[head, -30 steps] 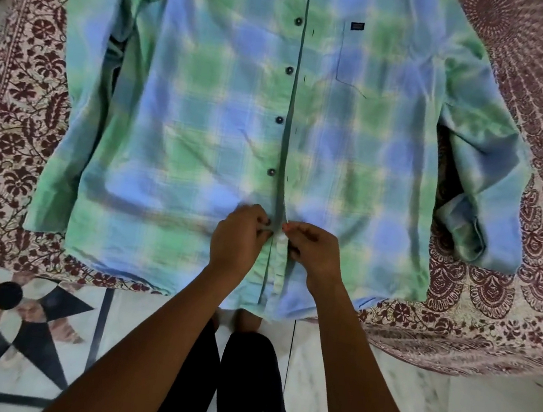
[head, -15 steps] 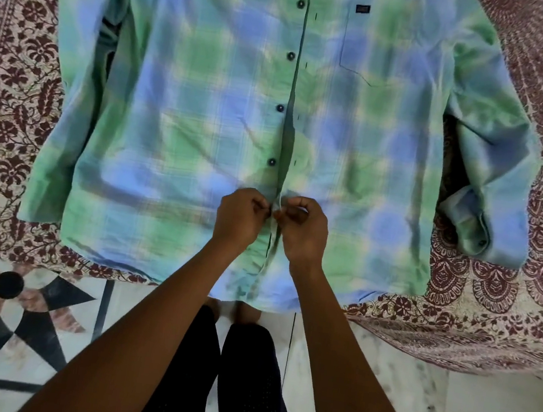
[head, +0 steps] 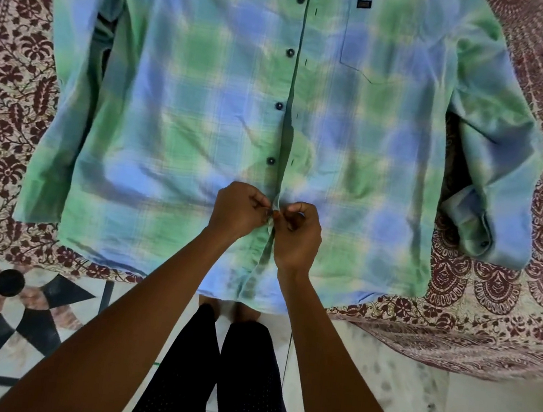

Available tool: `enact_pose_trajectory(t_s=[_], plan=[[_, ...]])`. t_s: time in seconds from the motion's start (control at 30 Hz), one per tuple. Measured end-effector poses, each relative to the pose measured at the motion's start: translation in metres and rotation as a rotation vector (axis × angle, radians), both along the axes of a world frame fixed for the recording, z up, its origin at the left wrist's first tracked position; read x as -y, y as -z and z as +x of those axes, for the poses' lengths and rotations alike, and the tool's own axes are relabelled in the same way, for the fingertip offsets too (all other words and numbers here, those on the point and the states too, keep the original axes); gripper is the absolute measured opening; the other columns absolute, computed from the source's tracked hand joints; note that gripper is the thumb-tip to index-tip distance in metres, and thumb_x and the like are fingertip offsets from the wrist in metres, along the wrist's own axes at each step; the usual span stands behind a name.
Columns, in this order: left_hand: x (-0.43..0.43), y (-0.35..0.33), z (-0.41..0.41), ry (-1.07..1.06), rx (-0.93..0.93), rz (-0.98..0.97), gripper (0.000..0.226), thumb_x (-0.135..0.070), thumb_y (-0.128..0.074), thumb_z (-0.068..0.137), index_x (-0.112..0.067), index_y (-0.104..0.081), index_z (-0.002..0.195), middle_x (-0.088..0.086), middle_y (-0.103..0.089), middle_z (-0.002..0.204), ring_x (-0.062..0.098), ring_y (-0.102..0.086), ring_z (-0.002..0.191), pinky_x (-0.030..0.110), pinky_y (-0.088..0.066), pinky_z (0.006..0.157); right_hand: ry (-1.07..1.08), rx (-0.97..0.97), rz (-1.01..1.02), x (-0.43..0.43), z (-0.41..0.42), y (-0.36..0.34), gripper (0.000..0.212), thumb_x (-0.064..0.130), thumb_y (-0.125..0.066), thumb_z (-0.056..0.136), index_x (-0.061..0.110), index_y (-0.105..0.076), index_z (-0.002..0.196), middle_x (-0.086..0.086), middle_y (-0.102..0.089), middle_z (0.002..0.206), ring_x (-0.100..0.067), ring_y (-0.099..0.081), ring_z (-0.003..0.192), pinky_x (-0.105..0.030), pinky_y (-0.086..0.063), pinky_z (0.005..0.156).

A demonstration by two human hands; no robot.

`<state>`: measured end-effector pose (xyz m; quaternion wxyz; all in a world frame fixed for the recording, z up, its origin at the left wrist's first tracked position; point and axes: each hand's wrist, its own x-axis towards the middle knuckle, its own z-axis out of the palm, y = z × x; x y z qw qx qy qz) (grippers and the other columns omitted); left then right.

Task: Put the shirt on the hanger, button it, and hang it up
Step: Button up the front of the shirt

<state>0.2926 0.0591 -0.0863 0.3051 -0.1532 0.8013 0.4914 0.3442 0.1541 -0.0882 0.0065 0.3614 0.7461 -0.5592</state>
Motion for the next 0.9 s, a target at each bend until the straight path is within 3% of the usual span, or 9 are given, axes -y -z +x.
enact_pose_trajectory(t_s=[0.2,0.3,0.4,0.53,0.63,0.77,0.83,0.9], plan=[[0.0,-0.003,0.0,-0.036,0.038,0.024,0.017,0.005,-0.069,0.076,0.006,-0.069,0.093,0.026,-0.069,0.093,0.033,-0.067,0.081,0.043,-0.056,0.084,-0.114,-0.047,0.071,0.0,0.005,0.001,0.03,-0.004,-0.07,0.074,0.015,-0.05,0.084,0.007,-0.059,0.075,0.012,-0.058,0.066,-0.002,-0.039,0.061],[0.001,-0.002,-0.001,-0.013,0.035,0.009,0.015,0.003,-0.068,0.076,0.003,-0.071,0.092,0.022,-0.07,0.089,0.033,-0.069,0.082,0.043,-0.056,0.083,-0.086,-0.049,0.045,0.0,0.003,0.0,0.03,-0.005,-0.072,0.071,0.014,-0.052,0.08,0.009,-0.059,0.073,0.011,-0.058,0.063,-0.003,-0.04,0.059],[0.001,-0.003,-0.002,-0.023,0.053,-0.002,0.009,-0.007,-0.065,0.077,-0.001,-0.073,0.077,0.019,-0.071,0.078,0.028,-0.07,0.075,0.043,-0.057,0.08,-0.056,-0.062,0.032,0.001,0.001,-0.002,0.03,-0.004,-0.073,0.071,0.016,-0.052,0.076,0.009,-0.059,0.071,0.006,-0.059,0.062,-0.004,-0.04,0.057],[0.0,-0.003,-0.002,-0.023,0.04,0.001,0.027,-0.024,-0.07,0.078,0.003,-0.072,0.071,0.02,-0.07,0.069,0.028,-0.07,0.068,0.043,-0.058,0.076,0.005,-0.042,-0.011,0.009,0.0,-0.002,0.019,-0.007,-0.064,0.078,0.01,-0.055,0.077,0.005,-0.056,0.066,-0.003,-0.053,0.057,-0.004,-0.041,0.053],[0.0,0.0,-0.003,-0.009,0.026,-0.017,0.027,-0.02,-0.07,0.08,0.006,-0.071,0.071,0.024,-0.069,0.069,0.033,-0.069,0.069,0.045,-0.058,0.075,0.119,-0.095,-0.003,0.013,0.002,-0.001,0.023,-0.017,-0.065,0.071,0.004,-0.054,0.072,0.002,-0.057,0.064,0.001,-0.056,0.059,-0.005,-0.042,0.058],[0.0,0.003,-0.002,-0.008,0.005,-0.03,0.029,-0.018,-0.07,0.081,0.009,-0.068,0.07,0.026,-0.068,0.069,0.031,-0.07,0.068,0.045,-0.058,0.073,0.091,-0.05,-0.005,0.015,0.006,-0.002,0.016,-0.002,-0.07,0.075,0.008,-0.057,0.075,-0.002,-0.061,0.065,-0.008,-0.057,0.061,-0.004,-0.042,0.055],[0.001,0.004,-0.001,-0.017,-0.008,-0.025,0.029,-0.017,-0.069,0.082,0.01,-0.066,0.071,0.026,-0.068,0.07,0.03,-0.07,0.069,0.045,-0.058,0.073,0.12,-0.078,-0.008,0.013,0.007,-0.001,0.019,-0.003,-0.075,0.07,0.004,-0.059,0.076,-0.009,-0.066,0.071,0.0,-0.059,0.06,-0.003,-0.043,0.059],[0.001,0.005,0.001,-0.024,-0.012,-0.009,0.027,-0.015,-0.068,0.083,0.008,-0.066,0.069,0.023,-0.066,0.067,0.03,-0.069,0.069,0.045,-0.058,0.072,0.088,-0.042,0.004,0.012,0.007,-0.001,0.022,0.002,-0.079,0.068,0.007,-0.061,0.078,-0.005,-0.068,0.075,0.007,-0.06,0.059,-0.004,-0.045,0.06]])
